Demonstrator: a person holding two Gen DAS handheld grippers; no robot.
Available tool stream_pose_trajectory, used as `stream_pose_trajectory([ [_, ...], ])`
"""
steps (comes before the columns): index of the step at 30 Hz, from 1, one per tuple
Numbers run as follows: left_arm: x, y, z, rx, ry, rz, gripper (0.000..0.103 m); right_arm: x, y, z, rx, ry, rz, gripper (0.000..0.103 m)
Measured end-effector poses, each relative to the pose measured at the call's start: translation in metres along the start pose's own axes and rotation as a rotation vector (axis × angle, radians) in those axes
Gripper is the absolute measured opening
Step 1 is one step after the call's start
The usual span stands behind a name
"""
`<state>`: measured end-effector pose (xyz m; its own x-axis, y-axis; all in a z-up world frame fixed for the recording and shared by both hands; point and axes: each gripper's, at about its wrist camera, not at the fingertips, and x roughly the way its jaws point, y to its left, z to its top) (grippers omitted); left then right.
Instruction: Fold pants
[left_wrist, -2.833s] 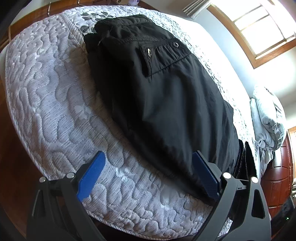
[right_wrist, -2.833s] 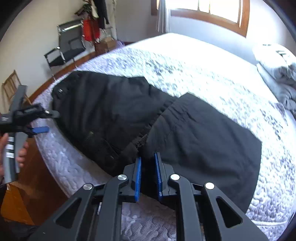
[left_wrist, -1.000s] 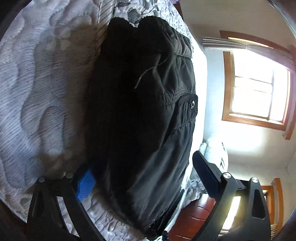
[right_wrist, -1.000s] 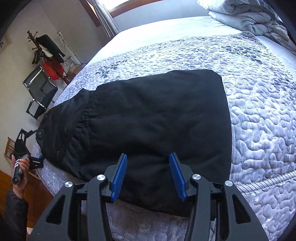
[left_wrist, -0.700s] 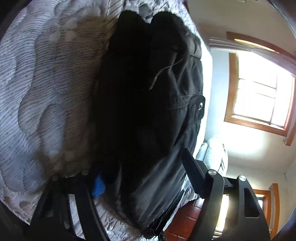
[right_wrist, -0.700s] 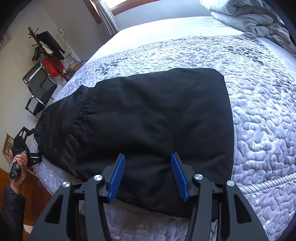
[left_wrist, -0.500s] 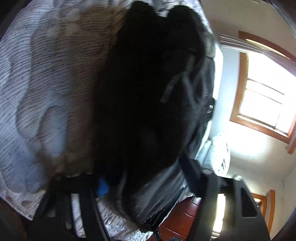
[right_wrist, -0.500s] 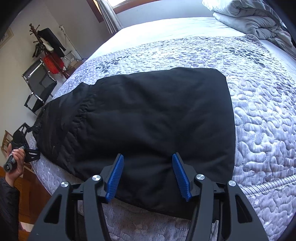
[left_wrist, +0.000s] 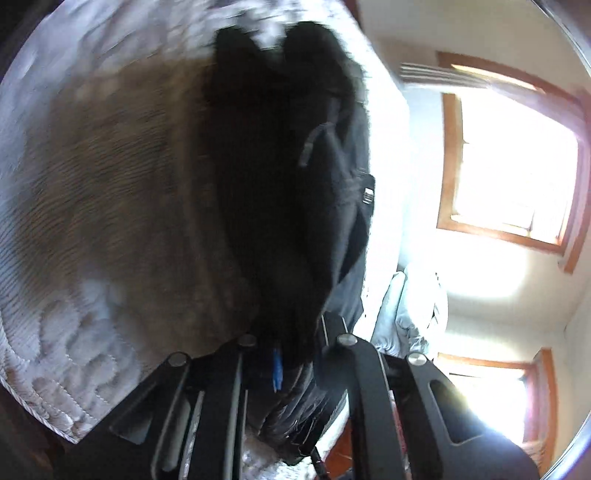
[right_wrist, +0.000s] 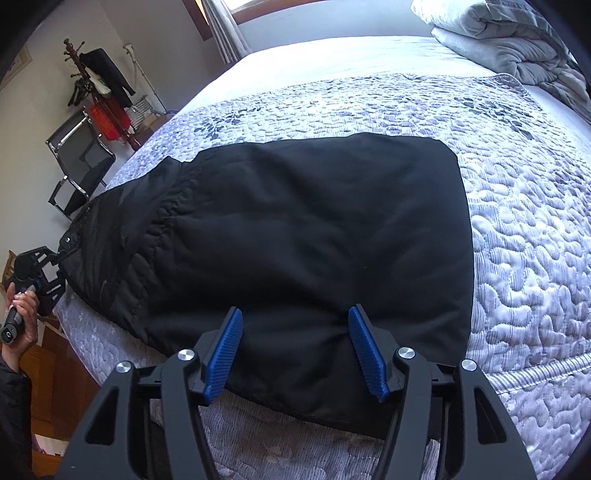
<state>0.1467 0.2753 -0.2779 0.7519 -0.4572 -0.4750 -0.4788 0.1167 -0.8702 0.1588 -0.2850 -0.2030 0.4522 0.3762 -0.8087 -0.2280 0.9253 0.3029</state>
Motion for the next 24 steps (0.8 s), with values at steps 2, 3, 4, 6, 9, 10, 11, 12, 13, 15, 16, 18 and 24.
stream_pose_trajectory([
  [2,0.002,-0.019,-0.001,0.064,-0.009,-0.025,0.009,0.0,0.0,-0.001,-0.003,0.0,0.002,0.061],
  [3,0.003,-0.031,-0.003,0.106,-0.016,-0.027,0.009,0.0,0.0,-0.001,-0.005,0.001,0.003,0.061],
  [4,0.004,-0.041,-0.004,0.135,-0.022,-0.026,0.009,0.001,0.0,-0.001,-0.007,0.001,0.005,0.061],
  [6,0.009,-0.066,-0.011,0.226,-0.037,-0.021,0.009,0.001,0.0,-0.001,-0.005,0.002,0.008,0.061],
  [9,0.015,-0.094,-0.02,0.32,-0.049,-0.014,0.009,0.001,-0.003,-0.001,0.003,0.002,0.017,0.061],
  [10,0.016,-0.101,-0.024,0.345,-0.053,-0.013,0.009,0.002,-0.003,-0.001,0.005,0.002,0.019,0.061],
  [11,0.019,-0.11,-0.028,0.378,-0.059,-0.013,0.009,0.002,-0.004,-0.001,0.005,0.001,0.021,0.061],
  [12,0.02,-0.115,-0.03,0.398,-0.062,-0.015,0.009,0.002,-0.004,-0.001,0.005,0.001,0.022,0.061],
  [13,0.024,-0.121,-0.035,0.419,-0.064,-0.017,0.009,0.002,-0.004,-0.001,0.004,0.001,0.023,0.061],
  [15,0.032,-0.137,-0.041,0.47,-0.069,-0.016,0.009,0.002,-0.005,-0.002,0.005,0.001,0.025,0.061],
  [16,0.036,-0.142,-0.041,0.496,-0.07,-0.012,0.009,0.002,-0.005,-0.002,0.006,0.001,0.026,0.061],
  [18,0.041,-0.159,-0.047,0.565,-0.073,0.0,0.009,0.003,-0.006,-0.002,0.008,0.001,0.029,0.061],
  [24,0.071,-0.209,-0.089,0.805,-0.034,0.038,0.011,0.003,-0.008,-0.003,0.017,-0.002,0.039,0.061],
])
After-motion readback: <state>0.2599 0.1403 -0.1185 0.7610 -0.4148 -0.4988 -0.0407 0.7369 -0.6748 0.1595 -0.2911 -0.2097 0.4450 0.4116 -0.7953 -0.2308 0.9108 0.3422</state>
